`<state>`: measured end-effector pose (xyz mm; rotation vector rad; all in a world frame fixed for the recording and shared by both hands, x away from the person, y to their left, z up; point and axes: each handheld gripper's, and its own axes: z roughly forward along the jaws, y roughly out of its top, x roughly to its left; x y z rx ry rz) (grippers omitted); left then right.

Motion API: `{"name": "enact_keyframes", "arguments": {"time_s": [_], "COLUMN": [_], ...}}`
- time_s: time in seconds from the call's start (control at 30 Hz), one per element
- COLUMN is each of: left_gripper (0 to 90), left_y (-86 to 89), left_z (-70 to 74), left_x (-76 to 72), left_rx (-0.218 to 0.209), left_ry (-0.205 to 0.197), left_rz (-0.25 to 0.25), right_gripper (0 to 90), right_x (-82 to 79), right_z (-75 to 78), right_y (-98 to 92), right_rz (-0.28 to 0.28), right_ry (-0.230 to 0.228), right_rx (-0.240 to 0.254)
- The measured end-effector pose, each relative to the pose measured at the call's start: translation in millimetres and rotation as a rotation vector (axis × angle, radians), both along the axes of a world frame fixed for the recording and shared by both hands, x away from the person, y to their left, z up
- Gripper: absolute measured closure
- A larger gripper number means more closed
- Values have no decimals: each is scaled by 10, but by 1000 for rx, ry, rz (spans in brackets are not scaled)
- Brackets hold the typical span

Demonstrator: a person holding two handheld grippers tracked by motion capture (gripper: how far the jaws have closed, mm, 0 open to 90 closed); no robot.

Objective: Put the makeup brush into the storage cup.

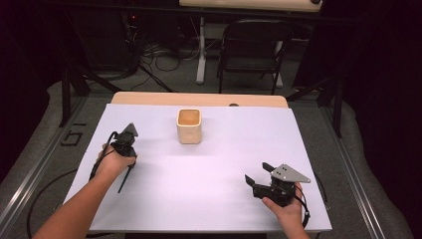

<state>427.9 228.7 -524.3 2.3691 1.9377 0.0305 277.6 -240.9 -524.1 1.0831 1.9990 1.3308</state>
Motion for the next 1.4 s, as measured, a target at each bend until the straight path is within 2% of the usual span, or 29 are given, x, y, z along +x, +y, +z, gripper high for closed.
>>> {"name": "enact_keyframes", "arguments": {"time_s": [0.23,0.6,0.63,0.77,0.97,1.13,1.4], "left_gripper": [837,838,839,839,839,839,839], "left_y": [4,9,11,12,45,75,93], "left_z": [3,5,12,49,148,274,448], "left_x": [5,4,7,8,-9,-46,-125], "left_rx": [1,-4,-12,-34,-68,-119,-199], "left_ry": [5,1,8,-8,-44,-107,-176], "left_rz": [-5,-14,-11,-12,-19,-33,-59], "right_gripper": [226,226,226,227,227,227,227], "right_x": [4,3,4,4,2,4,2], "right_z": [-6,-2,-3,-3,-2,-4,-4], "right_y": [7,-1,0,-1,-3,0,6], "right_rz": [-3,1,0,-2,-2,-1,-2], "right_ry": [-11,0,-1,-1,0,-1,0], "right_rx": [6,-2,-2,-3,-3,-2,-5]}}
